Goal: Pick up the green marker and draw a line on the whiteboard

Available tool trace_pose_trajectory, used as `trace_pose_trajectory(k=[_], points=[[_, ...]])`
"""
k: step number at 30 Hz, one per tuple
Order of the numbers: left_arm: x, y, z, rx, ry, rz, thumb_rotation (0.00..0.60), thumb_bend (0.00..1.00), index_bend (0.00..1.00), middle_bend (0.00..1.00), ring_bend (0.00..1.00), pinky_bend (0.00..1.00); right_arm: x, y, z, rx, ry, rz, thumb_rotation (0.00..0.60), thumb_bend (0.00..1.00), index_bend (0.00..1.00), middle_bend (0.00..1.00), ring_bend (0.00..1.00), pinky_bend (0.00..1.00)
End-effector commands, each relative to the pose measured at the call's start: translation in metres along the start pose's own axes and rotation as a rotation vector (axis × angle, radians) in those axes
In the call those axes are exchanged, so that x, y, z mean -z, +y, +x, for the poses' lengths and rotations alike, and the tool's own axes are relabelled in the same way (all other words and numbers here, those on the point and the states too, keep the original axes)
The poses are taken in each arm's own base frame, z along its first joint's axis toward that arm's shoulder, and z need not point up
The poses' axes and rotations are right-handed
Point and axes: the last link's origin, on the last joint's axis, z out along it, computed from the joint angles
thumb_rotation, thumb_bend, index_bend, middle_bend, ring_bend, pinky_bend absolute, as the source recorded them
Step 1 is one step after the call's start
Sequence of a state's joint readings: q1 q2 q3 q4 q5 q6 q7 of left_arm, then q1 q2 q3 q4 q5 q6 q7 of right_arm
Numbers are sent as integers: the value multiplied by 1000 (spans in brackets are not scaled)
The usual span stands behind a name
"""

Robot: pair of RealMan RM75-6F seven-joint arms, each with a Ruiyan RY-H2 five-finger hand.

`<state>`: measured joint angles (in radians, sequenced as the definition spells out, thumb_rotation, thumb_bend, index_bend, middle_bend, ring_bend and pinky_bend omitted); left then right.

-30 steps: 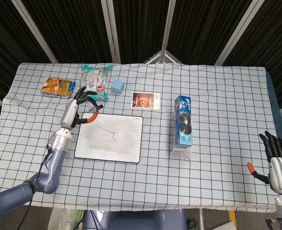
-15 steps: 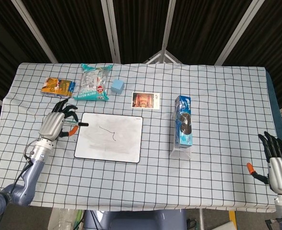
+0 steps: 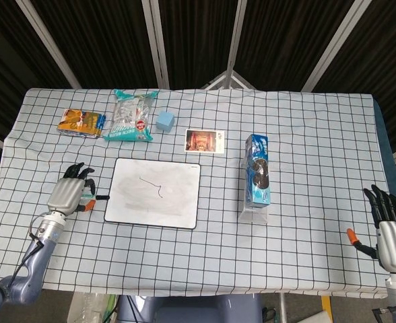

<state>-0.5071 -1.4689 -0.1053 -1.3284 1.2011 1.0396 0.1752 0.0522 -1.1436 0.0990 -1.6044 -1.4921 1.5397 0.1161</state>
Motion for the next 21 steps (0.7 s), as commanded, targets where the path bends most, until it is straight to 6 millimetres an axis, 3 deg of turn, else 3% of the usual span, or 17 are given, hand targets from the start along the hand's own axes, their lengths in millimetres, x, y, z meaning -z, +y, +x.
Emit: trace_pose_trajectory(k=[1, 11, 15, 21], points=[[2, -2, -4, -23, -28, 10, 600, 257, 447, 3, 0, 0, 0, 0, 0, 1, -2, 0, 600, 299, 0, 0, 0, 0], [19, -5, 14, 52, 22, 36, 600, 216, 71, 0, 0, 0, 2, 1, 0, 17, -13, 10, 600, 299, 0, 0, 0, 0], [38, -10, 28, 111, 66, 51, 600, 203, 38, 0, 0, 0, 2, 0, 0, 24, -25, 15, 600, 299, 0, 0, 0, 0], [93, -30, 57, 166, 142, 101, 600, 186, 33, 0, 0, 0, 3, 1, -1, 58, -47, 36, 600, 300, 0, 0, 0, 0]])
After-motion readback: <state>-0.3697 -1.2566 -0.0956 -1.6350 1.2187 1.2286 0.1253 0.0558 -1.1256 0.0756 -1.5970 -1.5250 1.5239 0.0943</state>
